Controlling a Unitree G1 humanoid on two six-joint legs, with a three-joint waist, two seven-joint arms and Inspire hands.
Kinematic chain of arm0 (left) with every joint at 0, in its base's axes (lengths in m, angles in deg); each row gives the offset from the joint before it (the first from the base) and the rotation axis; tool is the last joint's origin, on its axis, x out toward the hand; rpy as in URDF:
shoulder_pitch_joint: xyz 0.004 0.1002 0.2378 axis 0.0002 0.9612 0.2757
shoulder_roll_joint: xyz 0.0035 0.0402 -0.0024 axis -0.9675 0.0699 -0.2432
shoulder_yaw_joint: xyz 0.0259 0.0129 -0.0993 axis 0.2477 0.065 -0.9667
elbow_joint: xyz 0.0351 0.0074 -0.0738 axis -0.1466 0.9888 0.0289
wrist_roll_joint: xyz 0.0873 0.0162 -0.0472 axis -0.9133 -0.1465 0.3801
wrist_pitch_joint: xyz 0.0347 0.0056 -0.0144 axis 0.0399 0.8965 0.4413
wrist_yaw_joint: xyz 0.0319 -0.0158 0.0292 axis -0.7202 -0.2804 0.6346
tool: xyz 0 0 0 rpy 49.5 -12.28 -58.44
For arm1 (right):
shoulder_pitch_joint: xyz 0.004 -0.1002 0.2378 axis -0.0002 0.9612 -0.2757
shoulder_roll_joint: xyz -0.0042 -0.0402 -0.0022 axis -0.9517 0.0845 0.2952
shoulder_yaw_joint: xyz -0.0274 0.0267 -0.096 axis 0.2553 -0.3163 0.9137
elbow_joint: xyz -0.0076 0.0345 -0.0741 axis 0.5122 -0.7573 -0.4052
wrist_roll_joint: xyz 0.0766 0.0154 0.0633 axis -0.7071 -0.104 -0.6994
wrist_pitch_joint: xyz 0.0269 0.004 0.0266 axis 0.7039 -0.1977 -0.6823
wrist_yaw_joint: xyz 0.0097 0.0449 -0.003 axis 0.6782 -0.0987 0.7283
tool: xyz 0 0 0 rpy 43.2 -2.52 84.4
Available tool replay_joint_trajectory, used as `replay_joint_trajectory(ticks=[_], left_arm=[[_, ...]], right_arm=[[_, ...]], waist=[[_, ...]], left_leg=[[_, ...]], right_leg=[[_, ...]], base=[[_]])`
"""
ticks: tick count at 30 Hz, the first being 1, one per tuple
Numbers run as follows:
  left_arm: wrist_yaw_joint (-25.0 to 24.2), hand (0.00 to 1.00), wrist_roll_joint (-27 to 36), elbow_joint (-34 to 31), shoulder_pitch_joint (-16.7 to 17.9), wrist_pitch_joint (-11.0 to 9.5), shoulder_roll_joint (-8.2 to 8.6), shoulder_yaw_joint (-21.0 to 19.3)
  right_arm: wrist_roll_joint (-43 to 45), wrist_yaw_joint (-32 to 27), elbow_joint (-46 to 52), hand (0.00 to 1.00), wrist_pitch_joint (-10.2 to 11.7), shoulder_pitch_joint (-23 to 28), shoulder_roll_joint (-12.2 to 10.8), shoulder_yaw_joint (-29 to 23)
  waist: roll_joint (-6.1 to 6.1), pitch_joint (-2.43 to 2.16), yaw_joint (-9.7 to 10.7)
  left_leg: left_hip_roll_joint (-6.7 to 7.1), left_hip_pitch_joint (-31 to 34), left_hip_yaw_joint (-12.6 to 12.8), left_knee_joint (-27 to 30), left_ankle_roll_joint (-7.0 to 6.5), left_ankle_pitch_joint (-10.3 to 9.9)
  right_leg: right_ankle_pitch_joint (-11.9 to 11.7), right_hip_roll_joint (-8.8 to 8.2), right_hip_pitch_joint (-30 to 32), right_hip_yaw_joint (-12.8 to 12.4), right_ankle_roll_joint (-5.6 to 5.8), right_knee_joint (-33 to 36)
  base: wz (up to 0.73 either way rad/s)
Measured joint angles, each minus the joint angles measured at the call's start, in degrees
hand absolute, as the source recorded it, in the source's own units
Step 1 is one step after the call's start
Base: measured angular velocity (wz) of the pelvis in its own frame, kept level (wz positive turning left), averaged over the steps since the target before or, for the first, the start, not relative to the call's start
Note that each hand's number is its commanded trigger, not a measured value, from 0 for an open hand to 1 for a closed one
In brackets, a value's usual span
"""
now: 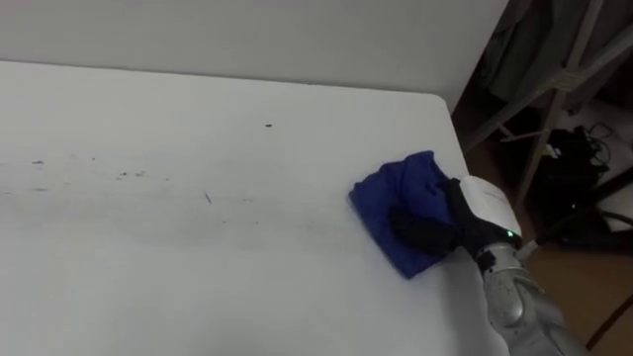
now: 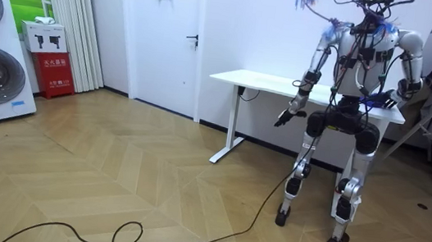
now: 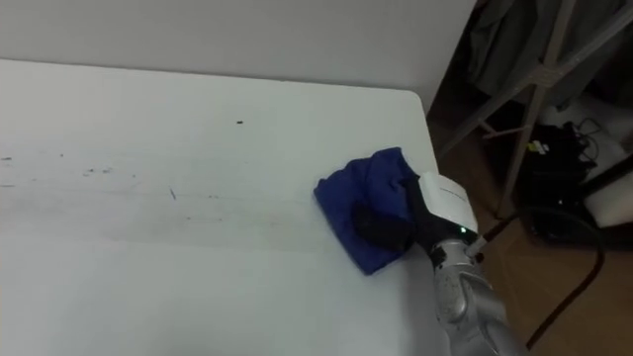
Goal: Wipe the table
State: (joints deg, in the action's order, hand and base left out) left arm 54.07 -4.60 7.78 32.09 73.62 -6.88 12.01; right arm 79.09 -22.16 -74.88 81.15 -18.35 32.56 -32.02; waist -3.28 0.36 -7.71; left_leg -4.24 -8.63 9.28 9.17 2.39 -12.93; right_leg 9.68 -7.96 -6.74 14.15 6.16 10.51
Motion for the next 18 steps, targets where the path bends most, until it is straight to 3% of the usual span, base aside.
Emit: replay_joint_trajectory(ticks=[7, 9, 11, 15, 18], left_arm=[[0.36, 0.0, -0.13, 0.02, -1.04, -1.67, 0.3, -0.23], [0.35, 0.0, 0.03, 0.02, -0.87, -2.49, 0.35, -0.21], [0.36, 0.0, 0.35, 0.13, -0.93, -3.22, 0.39, -0.23], [0.7, 0.0, 0.13, 1.89, -0.2, -4.35, 0.39, -1.98], [0.7, 0.0, 0.11, 1.89, 0.88, -4.35, 0.42, -3.69]], right_arm=[[-0.65, 0.07, 5.82, 0.0, 2.2, 4.47, -0.09, -1.29], [-3.46, 0.23, 5.93, 0.0, 3.64, 4.6, -0.09, -2.25], [-7.28, 0.46, 6.97, 0.0, 3.68, 4.71, 0.01, -3.27], [-13.38, 0.2, 15.0, 0.0, 4.23, 5.74, 0.1, -8.55], [-14.94, -0.85, 19.13, 0.0, 5.38, 6.48, 0.23, -13.77]], waist=[[0.44, -0.09, 1.34], [0.71, -0.11, 1.71], [0.97, -0.09, 2.02], [1.84, -0.19, 3.36], [1.48, -0.34, 4.65]], left_leg=[[-0.07, -0.26, 0.2, 0.01, 0.07, 0.02], [-0.11, -0.26, 0.89, 0.02, 0.07, 0.02], [-0.1, -0.27, 1.08, 0.0, 0.07, 0.02], [-0.14, -1.19, 1.56, -0.58, 0.06, 0.02], [-0.21, -1.92, 1.64, -0.59, 0.06, 0.02]], right_leg=[[-0.08, 0.16, -0.06, -0.36, -0.1, -0.66], [-0.1, 0.32, 0.31, -1.54, -0.13, -0.66], [-0.2, 0.32, 0.4, -1.8, -0.13, -0.67], [-0.32, 0.59, 0.52, -3.15, -0.14, -0.74], [-0.31, 0.67, 0.01, -3.45, -0.14, -0.78]], base=[[-0.02], [-0.15], [-0.1], [-0.16], [-0.06]])
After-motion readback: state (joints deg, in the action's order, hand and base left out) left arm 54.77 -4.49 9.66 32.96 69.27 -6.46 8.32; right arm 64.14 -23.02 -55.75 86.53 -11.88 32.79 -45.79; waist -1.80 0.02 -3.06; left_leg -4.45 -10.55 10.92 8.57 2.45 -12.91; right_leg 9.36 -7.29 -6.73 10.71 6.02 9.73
